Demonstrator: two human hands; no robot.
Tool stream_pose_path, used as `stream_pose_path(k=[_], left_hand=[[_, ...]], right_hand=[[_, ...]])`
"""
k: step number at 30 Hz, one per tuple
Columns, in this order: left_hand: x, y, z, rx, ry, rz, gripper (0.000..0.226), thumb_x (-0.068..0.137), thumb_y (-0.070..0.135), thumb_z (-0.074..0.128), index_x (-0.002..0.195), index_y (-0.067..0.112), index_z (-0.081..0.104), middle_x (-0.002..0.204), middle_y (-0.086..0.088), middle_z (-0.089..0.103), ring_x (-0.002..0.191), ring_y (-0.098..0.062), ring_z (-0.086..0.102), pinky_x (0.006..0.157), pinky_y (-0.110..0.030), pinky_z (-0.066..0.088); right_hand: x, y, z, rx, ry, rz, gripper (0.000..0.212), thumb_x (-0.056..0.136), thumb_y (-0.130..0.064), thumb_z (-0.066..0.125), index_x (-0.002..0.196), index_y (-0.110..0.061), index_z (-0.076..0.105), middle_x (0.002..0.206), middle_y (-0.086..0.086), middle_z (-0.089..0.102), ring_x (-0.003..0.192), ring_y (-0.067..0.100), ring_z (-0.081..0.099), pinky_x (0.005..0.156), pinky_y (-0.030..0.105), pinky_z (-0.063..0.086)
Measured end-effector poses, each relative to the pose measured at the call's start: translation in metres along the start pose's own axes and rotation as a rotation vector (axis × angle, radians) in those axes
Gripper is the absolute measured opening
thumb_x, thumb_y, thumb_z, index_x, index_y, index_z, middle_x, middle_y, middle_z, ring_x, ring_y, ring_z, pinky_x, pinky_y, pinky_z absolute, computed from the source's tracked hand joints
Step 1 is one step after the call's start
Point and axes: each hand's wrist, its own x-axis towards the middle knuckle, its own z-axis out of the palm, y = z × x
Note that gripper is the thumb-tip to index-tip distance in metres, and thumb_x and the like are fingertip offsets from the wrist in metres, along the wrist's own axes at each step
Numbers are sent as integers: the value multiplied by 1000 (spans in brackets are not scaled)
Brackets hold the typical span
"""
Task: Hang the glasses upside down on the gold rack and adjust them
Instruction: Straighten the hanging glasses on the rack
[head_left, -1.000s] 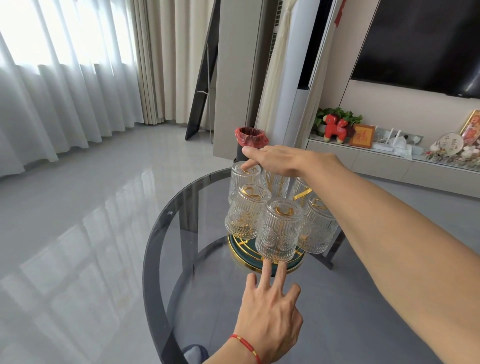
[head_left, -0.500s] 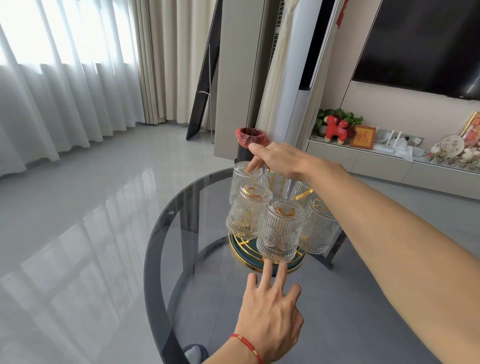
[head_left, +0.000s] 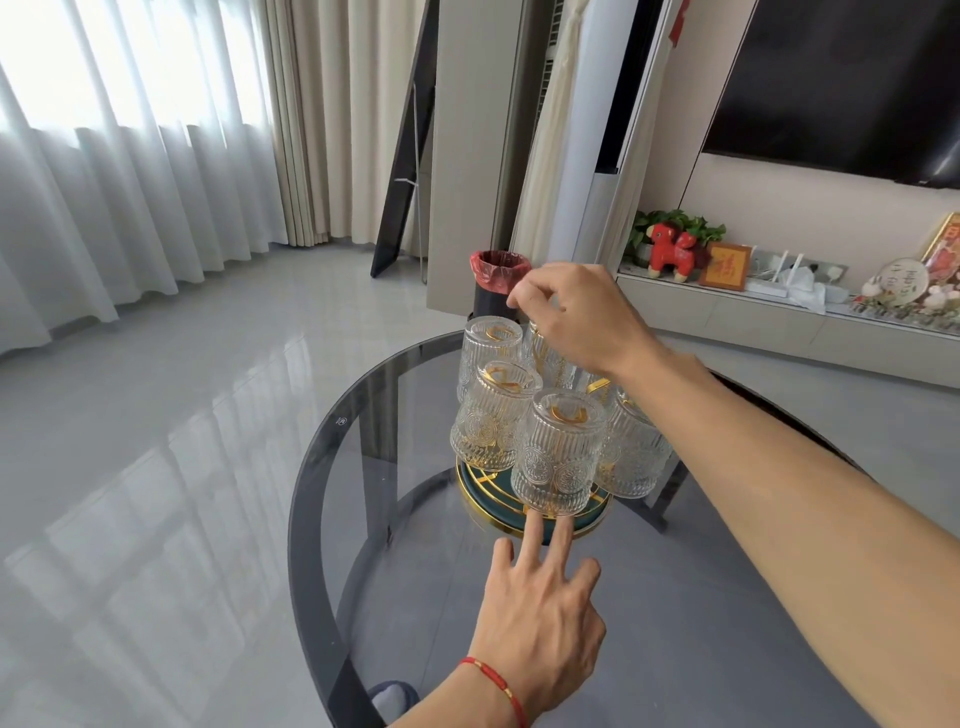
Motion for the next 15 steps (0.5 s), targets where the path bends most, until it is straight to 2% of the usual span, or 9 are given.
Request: stream_pose_path(k=[2, 4, 5, 7, 9, 10, 12, 15], left_hand=[[0, 0, 0, 1, 8, 5, 30, 82, 38, 50, 102, 21, 65, 145, -20, 53, 127, -48, 49, 71, -46, 47], [0, 0, 0, 1, 15, 8, 29, 83, 37, 49, 101, 20, 64, 144, -20, 53, 126, -48, 48, 71, -46, 46], [0, 0, 1, 2, 17, 10, 28, 83, 37, 49, 100, 20, 63, 143, -21, 54, 125, -48, 49, 71, -46, 45], [0, 1, 2, 7, 23, 16, 27, 84, 36, 48, 99, 19, 62, 143, -21, 53, 122, -48, 50, 71, -46, 44], [0, 1, 3, 0, 26, 18, 24, 83, 35, 47, 96, 19, 60, 143, -20, 52, 120, -47, 50, 70, -46, 43], [0, 0, 4, -6, 29, 16, 22, 83, 34, 47, 94, 19, 59, 142, -20, 52, 120, -47, 50, 70, -46, 42], [1, 0, 5, -17, 32, 15, 20, 83, 33, 47, 93, 19, 57, 141, -18, 53, 121, -46, 49, 70, -46, 41], [1, 0, 7, -26, 35, 12, 19, 83, 32, 46, 91, 18, 57, 140, -18, 53, 120, -46, 47, 70, -47, 40]], right_hand=[[-23, -7, -1, -24, 141, -45, 34, 101, -25, 52, 86, -7, 76, 86, 8, 76, 83, 26, 69, 76, 42, 55], [-49, -18, 1, -31, 188, -51, 28, 98, -24, 56, 84, -11, 75, 82, 4, 73, 80, 24, 67, 74, 43, 55], [-61, -24, 2, -52, 155, -50, 25, 97, -26, 57, 87, -13, 75, 86, 3, 74, 84, 24, 66, 78, 44, 54], [-82, -33, 8, -154, -8, -14, 32, 96, -38, 54, 112, -18, 75, 110, 2, 73, 105, 24, 63, 94, 46, 49], [-95, -39, 13, -274, -178, 53, 55, 95, -53, 46, 142, -28, 60, 136, 4, 63, 124, 27, 54, 105, 48, 41], [-98, -41, 16, -310, -229, 87, 62, 94, -59, 43, 151, -33, 50, 145, 8, 57, 130, 30, 50, 109, 49, 38], [-101, -42, 20, -338, -277, 132, 70, 94, -66, 37, 159, -40, 34, 152, 13, 50, 136, 35, 46, 112, 51, 34], [-100, -41, 24, -328, -296, 146, 72, 94, -69, 36, 160, -43, 26, 156, 14, 47, 141, 35, 44, 115, 53, 31]])
